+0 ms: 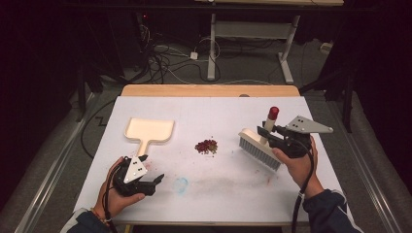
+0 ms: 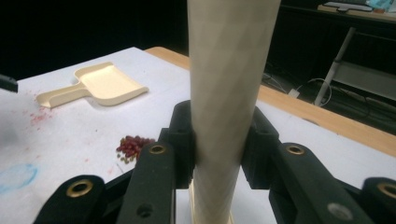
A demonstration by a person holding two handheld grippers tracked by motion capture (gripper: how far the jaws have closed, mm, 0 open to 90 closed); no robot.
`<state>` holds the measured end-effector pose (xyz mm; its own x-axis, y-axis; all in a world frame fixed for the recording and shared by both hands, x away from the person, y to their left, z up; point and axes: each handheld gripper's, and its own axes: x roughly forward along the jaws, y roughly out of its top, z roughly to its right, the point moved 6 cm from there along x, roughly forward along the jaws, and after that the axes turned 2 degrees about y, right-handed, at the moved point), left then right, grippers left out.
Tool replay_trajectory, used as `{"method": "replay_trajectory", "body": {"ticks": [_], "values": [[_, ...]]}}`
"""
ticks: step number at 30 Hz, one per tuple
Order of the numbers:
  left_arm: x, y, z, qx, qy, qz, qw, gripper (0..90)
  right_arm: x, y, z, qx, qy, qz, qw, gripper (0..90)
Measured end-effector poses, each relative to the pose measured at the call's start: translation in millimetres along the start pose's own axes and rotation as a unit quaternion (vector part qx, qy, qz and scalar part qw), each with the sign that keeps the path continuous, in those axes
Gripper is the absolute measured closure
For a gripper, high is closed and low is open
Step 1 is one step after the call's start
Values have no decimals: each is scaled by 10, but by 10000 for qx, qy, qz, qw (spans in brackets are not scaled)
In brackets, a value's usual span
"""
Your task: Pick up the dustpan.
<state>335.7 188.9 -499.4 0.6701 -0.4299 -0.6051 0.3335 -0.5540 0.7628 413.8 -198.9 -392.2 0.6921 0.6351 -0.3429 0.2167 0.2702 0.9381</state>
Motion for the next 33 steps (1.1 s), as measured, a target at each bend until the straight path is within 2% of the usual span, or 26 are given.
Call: {"method": "replay_trajectory", "body": {"ticks": [4, 5, 7, 10, 15, 17, 18, 20, 22, 26, 27, 33], "values": [[-15, -2, -31, -44, 64, 65, 9999, 167, 100, 65, 1, -49, -36, 55, 10000, 705], [-18, -11, -24, -111, 45, 30, 9999, 167, 118, 77, 3, -51, -59, 64, 9999, 704], [-18, -11, -37, -59, 93, 39, 9999, 167, 169, 103, 7, -24, -60, 102, 9999, 705], [-21, -17, -47, -112, 131, 28, 9998, 168, 199, 104, 6, -30, -62, 79, 9999, 705], [-21, -41, -114, -405, 280, -48, 9988, 179, 286, 147, 36, -27, -92, 69, 9999, 705], [-5, -58, -152, -453, 419, -185, 9979, 181, 306, 158, 40, -42, -93, 74, 9999, 705], [12, -73, -180, -502, 535, -303, 9968, 184, 325, 166, 42, -48, -103, 47, 9999, 705], [57, -109, -259, -648, 788, -564, 9932, 205, 358, 182, 38, -60, -99, 20, 9999, 705], [114, -133, -352, -922, 847, -731, 9894, 216, 382, 198, 22, -60, -85, 45, 9999, 705], [239, -144, -529, -1609, 784, -953, 9792, 219, 377, 206, 3, -42, -104, 79, 9999, 704], [266, -143, -553, -1747, 752, -976, 9769, 220, 361, 225, -14, 4, -137, 189, 9997, 705], [457, -117, -689, -2185, 844, -1193, 9648, 231, 363, 246, -71, -62, -136, 211, 9997, 704]]}}
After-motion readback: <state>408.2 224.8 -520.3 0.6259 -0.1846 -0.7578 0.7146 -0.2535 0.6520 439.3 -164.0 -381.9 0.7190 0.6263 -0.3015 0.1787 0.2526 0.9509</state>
